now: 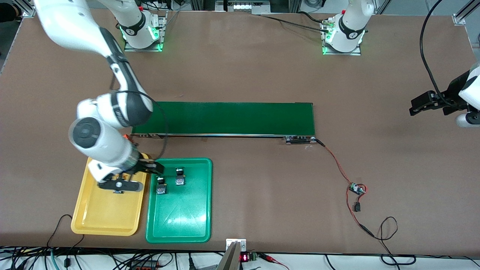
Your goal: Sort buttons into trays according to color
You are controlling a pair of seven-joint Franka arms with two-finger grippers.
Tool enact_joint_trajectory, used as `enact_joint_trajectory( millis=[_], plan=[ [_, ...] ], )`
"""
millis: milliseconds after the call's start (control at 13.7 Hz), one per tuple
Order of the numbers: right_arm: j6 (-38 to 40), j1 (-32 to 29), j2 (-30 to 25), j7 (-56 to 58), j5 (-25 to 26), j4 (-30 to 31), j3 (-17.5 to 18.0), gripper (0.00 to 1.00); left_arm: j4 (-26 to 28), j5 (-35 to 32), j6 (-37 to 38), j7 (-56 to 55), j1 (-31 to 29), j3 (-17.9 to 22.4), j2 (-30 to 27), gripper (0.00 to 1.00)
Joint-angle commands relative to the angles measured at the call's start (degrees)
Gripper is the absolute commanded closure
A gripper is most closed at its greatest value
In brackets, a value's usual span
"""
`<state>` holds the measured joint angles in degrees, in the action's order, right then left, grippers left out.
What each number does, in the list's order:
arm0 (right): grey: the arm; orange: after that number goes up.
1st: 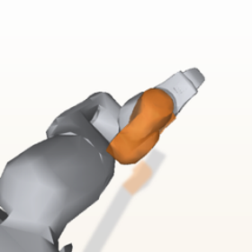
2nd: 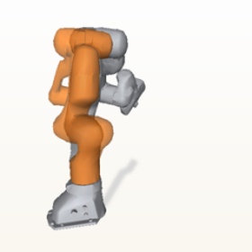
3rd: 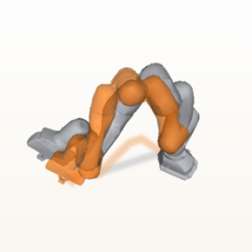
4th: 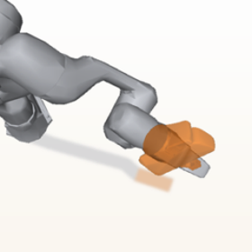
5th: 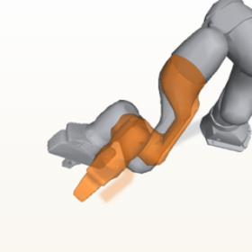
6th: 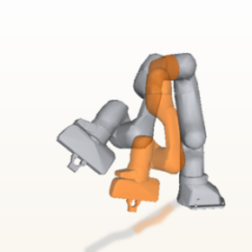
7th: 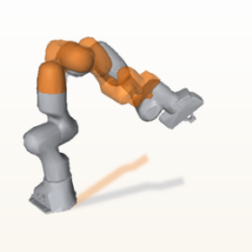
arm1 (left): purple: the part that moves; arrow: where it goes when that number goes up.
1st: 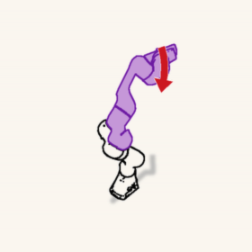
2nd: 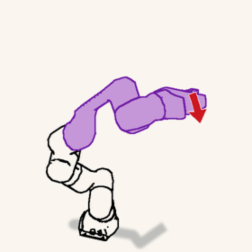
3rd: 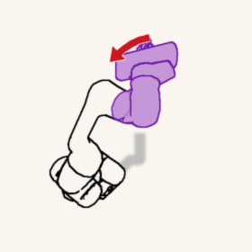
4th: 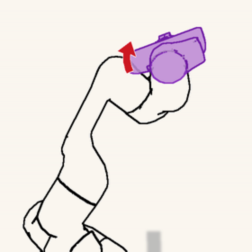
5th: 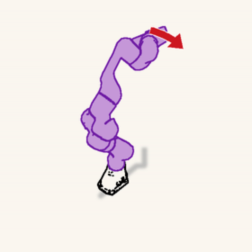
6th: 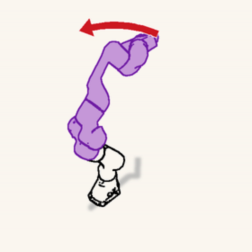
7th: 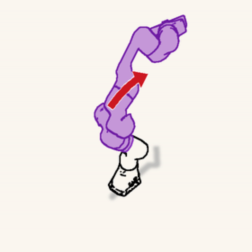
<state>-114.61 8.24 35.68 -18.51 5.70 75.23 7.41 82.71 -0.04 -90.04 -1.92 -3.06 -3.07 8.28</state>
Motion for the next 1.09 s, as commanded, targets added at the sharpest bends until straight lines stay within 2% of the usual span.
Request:
enact_joint_trajectory(
  millis=[0,146,364,510,728,874,1019],
  plan=[
    [7.4,-4.8,-6.0,5.1,-1.7,1.8,1.9,0.00,1.8,0.6,-0.2,0.2,-0.4,-0.2,-2.1,0.00],
    [13.2,-8.3,-9.9,5.2,-1.8,2.0,4.1,0.00,1.8,0.6,-0.3,0.2,-0.4,-0.1,-2.1,0.00],
    [19.5,-9.8,-16.0,7.8,-1.9,5.1,4.0,0.00,1.8,0.6,-0.3,0.2,-0.5,-0.1,-2.1,0.00],
    [20.8,-11.8,-20.5,10.5,-2.4,9.3,4.1,0.00,1.8,0.6,-0.2,0.2,-0.5,-0.1,-2.1,0.00],
    [22.5,-11.7,-26.3,9.6,-2.4,15.1,3.5,0.00,1.8,0.6,-0.3,0.2,-0.5,0.0,-2.1,0.00],
    [22.4,-10.2,-27.1,9.5,-2.6,15.5,0.9,0.00,1.8,0.6,-0.4,0.2,-0.5,0.0,-2.0,0.00],
    [23.5,-10.6,-28.4,9.9,-2.6,15.5,0.7,0.00,1.8,0.6,-0.4,0.2,-0.5,0.1,-2.0,0.00]
  ],
)
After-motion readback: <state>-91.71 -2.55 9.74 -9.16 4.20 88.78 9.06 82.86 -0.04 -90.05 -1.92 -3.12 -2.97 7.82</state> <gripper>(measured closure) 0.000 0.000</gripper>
